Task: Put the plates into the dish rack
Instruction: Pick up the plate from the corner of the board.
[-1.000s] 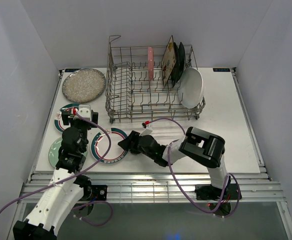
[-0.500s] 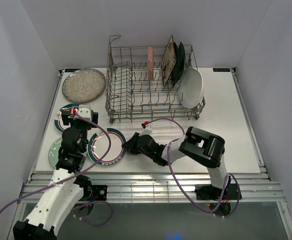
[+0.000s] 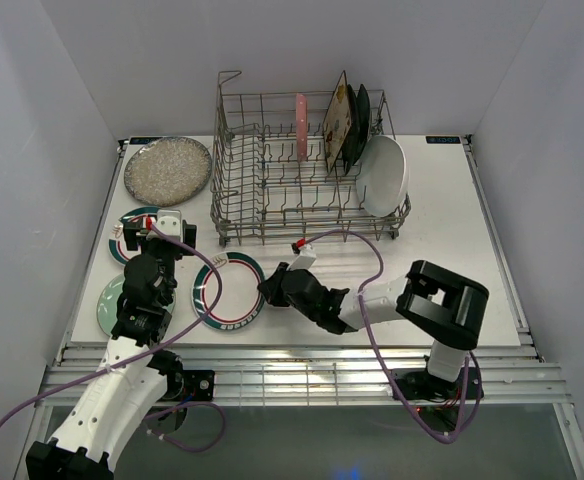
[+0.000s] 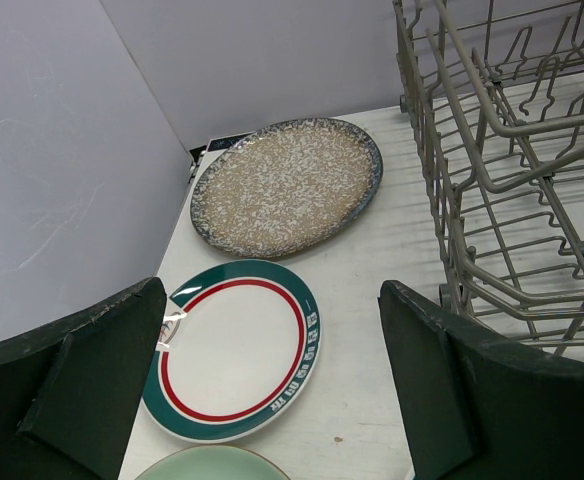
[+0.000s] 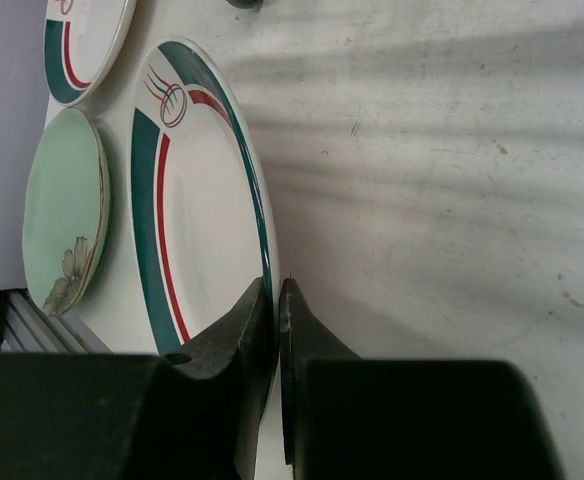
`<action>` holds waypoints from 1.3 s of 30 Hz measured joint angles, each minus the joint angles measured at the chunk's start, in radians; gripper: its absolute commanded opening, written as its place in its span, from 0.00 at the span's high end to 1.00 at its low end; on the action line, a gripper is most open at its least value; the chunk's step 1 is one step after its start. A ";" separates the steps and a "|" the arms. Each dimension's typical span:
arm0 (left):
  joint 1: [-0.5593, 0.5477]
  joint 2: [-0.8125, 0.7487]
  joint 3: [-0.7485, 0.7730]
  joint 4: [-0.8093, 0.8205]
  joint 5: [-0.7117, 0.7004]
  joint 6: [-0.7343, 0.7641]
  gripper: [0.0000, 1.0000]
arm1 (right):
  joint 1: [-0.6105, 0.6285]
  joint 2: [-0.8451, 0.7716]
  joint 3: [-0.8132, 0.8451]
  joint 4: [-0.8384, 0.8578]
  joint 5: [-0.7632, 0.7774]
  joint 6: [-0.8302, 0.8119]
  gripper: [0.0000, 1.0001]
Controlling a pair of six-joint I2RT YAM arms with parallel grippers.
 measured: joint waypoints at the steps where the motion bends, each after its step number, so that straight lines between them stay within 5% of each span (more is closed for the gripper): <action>1: 0.000 0.000 0.000 0.000 0.000 0.000 0.02 | 0.006 -0.022 0.000 -0.026 0.014 -0.021 0.92; 24: 0.000 0.000 -0.002 0.000 0.000 0.000 0.02 | 0.097 -0.408 0.057 -0.414 0.216 -0.449 0.92; 39: 0.000 0.000 -0.003 0.000 0.000 0.000 0.02 | 0.097 -0.567 0.270 -0.566 0.413 -0.646 0.92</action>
